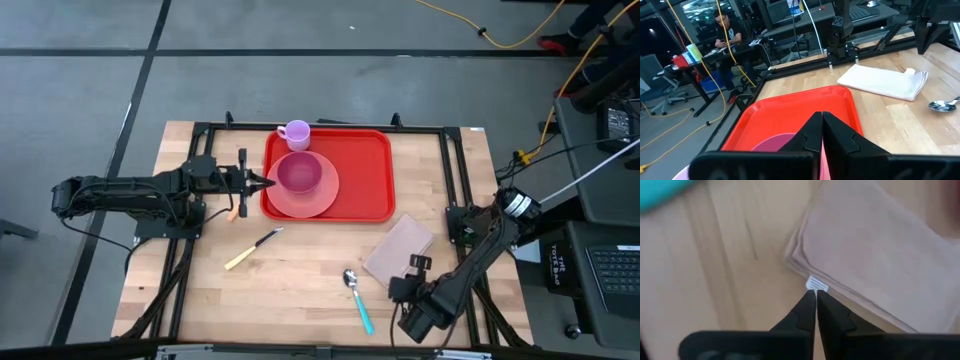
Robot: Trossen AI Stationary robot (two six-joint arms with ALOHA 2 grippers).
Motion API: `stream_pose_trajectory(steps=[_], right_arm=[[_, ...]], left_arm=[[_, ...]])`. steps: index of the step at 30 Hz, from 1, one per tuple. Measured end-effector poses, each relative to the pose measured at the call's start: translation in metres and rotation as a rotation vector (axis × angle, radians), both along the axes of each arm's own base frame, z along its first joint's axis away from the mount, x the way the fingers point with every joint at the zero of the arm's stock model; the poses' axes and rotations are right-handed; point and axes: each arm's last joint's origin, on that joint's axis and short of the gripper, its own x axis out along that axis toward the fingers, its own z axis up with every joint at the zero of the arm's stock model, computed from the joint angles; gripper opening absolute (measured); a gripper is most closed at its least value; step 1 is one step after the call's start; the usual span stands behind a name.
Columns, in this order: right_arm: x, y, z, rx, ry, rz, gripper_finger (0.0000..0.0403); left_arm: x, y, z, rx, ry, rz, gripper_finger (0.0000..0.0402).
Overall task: Set up tray
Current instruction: Put the light brown napkin on the red tray
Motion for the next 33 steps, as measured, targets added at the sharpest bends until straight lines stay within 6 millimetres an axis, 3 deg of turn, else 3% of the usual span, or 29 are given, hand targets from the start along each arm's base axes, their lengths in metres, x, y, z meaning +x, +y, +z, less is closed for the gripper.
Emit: stream_pose_trajectory(steps=[33], right_arm=[[0.01,0.0075,0.0,0.088,-0.072,0.043,0.0022]], left_arm=[[0.0,0.0,-0.0001,-0.007,0.0,0.0,0.0004]])
